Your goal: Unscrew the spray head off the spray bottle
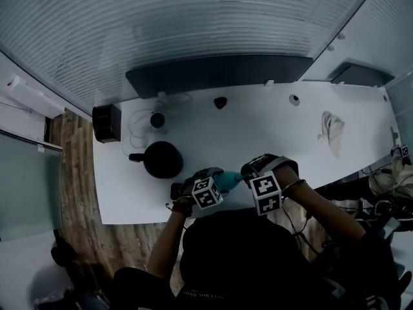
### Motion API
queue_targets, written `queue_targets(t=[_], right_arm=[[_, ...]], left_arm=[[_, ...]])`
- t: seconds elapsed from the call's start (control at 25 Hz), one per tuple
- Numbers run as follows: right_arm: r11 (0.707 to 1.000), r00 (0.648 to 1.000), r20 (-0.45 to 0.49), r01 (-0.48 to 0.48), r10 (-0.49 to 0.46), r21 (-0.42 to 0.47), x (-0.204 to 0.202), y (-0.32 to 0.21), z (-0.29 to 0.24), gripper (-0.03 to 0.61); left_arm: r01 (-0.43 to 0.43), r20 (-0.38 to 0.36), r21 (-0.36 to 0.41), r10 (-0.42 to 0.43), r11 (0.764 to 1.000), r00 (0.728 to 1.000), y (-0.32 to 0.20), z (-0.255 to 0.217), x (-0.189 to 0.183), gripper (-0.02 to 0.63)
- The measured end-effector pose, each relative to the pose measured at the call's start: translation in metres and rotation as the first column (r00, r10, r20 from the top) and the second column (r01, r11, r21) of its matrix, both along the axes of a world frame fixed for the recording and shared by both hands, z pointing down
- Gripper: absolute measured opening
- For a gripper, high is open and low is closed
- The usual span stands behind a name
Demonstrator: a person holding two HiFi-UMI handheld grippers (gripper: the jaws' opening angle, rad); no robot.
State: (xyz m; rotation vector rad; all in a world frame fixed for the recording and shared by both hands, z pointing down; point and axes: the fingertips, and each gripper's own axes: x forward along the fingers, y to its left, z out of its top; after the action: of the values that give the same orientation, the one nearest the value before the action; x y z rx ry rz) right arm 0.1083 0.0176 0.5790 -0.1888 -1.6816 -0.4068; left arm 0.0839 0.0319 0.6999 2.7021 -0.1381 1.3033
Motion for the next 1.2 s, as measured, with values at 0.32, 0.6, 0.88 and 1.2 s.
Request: queue_targets(t=[0.32, 0.6, 0.88, 1.2], right_arm=[[0.991, 0.992, 0.104, -0.079, 0.067, 0.109, -0.012, -0.019, -0.022, 0.079], [0.632, 0.522, 0.358, -0.612, 0.774, -0.474, -0.008, -0.043, -0.049, 0.153], [-0.014, -0.067, 0.025, -0.531, 0.997, -0.847, 0.008, -0.037, -0.012, 0.153], [-0.023, -0.095, 0.035, -0.546, 0.995, -0.838, -0.001, -0.046, 0.001, 0.145]], left_arm=[[0.171, -0.051, 0.1, -0.166, 0.98, 0.985, -0.021, 0.0, -0.005, 0.359], [0.378, -0.011, 0.392, -0.406, 0.839, 0.914, -0.06, -0.007, -0.031, 0.359], [0.343, 0.044, 0.592, -0.455, 0.729, 0.89, -0.076, -0.014, -0.042, 0.359], [0.299, 0.065, 0.616, -0.426, 0.729, 0.902, -0.075, -0.02, -0.037, 0.359]])
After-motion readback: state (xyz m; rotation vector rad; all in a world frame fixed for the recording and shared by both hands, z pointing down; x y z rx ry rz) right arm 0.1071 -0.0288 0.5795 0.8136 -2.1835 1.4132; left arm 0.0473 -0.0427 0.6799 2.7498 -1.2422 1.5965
